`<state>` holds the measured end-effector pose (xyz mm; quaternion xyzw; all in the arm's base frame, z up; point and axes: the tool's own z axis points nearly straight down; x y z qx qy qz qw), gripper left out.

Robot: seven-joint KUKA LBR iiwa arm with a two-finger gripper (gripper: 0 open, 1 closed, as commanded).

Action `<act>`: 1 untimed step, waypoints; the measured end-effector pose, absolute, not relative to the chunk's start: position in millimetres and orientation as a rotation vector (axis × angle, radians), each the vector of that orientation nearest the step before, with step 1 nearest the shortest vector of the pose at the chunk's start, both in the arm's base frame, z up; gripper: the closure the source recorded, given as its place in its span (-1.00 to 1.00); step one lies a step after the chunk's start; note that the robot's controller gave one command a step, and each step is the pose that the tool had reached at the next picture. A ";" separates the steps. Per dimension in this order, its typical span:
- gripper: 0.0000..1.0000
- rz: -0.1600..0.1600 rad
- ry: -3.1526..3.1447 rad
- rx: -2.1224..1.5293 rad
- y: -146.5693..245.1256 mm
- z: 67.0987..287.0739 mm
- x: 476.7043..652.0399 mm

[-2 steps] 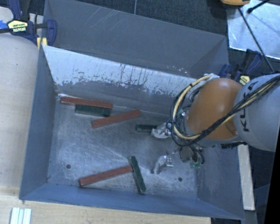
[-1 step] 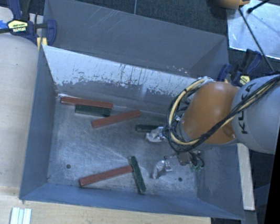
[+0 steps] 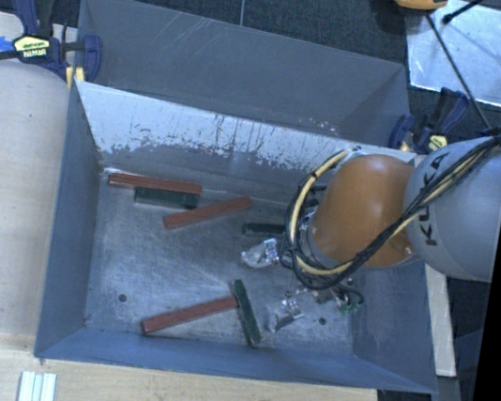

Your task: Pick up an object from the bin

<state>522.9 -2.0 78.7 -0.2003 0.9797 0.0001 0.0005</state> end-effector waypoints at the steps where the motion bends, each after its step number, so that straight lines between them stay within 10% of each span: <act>1: -1.00 0.000 3.118 -0.385 22.0 79.8 512.9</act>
Offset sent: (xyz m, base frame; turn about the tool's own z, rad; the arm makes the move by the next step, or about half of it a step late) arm -0.0371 0.0836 -0.0008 0.2169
